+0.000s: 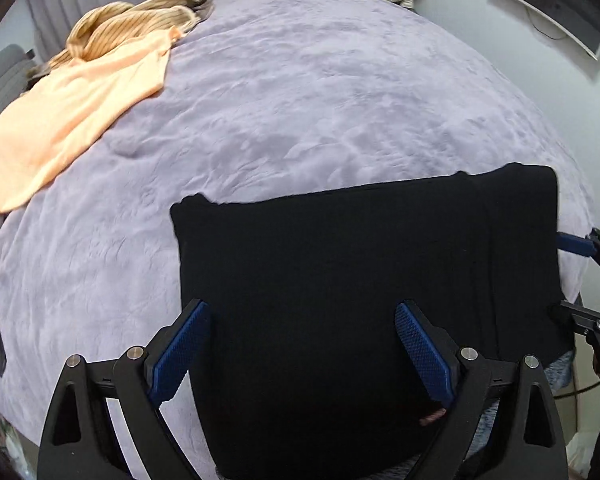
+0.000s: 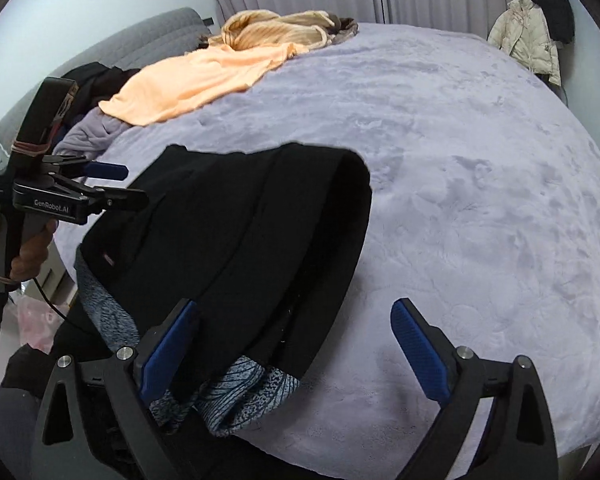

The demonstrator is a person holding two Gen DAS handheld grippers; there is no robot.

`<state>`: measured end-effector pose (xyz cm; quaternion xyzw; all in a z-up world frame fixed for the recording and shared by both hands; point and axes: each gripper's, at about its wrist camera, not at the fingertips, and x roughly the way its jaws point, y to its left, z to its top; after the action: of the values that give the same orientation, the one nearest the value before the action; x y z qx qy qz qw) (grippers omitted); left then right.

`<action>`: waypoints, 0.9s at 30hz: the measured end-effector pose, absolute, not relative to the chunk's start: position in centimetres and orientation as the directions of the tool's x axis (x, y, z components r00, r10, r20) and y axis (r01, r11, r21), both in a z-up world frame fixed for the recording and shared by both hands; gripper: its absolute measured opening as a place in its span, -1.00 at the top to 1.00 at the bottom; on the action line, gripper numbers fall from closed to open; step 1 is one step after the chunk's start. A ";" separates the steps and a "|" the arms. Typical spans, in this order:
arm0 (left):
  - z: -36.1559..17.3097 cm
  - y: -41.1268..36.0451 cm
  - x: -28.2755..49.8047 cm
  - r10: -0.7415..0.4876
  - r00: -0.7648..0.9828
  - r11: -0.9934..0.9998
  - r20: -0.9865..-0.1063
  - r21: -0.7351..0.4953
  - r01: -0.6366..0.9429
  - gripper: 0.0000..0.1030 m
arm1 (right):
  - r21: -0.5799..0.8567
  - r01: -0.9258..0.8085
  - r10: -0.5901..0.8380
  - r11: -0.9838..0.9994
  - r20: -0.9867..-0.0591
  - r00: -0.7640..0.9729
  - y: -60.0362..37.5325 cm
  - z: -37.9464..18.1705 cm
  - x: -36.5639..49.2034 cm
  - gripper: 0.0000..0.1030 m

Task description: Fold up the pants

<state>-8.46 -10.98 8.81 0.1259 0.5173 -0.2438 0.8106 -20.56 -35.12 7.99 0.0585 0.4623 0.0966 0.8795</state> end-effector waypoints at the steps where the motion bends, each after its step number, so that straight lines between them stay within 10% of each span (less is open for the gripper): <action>1: 8.2 -10.1 -8.3 -0.290 0.334 0.857 -0.897 -0.088 0.507 -0.83 | 0.232 -0.103 0.250 0.967 -0.803 0.542 -35.2 7.2 -20.2 -0.90; 4: 7.0 -8.6 -8.2 -0.307 0.325 0.875 -0.894 -0.131 0.465 -1.00 | 0.410 -0.080 0.389 0.909 -0.760 0.521 -35.8 6.0 -19.2 -0.68; 5: 6.8 -8.4 -8.3 -0.314 0.329 0.873 -0.891 -0.135 0.469 -1.00 | 0.414 -0.107 0.406 0.904 -0.749 0.523 -35.2 6.2 -19.1 -0.17; 11: 10.2 -6.3 -8.2 -0.368 0.406 0.868 -0.836 -0.153 0.472 -1.00 | 0.182 -0.254 0.304 0.950 -0.725 0.618 -28.2 11.4 -18.1 0.53; 20: 8.3 -7.1 -9.0 -0.348 0.359 0.845 -0.866 -0.124 0.521 -1.00 | 0.164 -0.142 0.216 0.976 -0.800 0.560 -30.1 8.0 -16.1 0.49; 24: 6.4 -7.6 -9.0 -0.312 0.355 0.861 -0.881 -0.104 0.498 -1.00 | 0.184 -0.087 0.200 0.979 -0.805 0.558 -30.7 8.3 -15.9 -0.27; 27: 8.2 -6.5 -8.9 -0.315 0.387 0.879 -0.867 -0.113 0.462 -1.00 | 0.091 -0.016 0.080 0.996 -0.763 0.641 -31.0 10.9 -16.9 -0.38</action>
<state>-8.86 -6.52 8.22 0.0735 0.5017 -0.2343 0.8295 -16.95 -31.02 10.91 0.0381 0.4226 0.0264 0.9051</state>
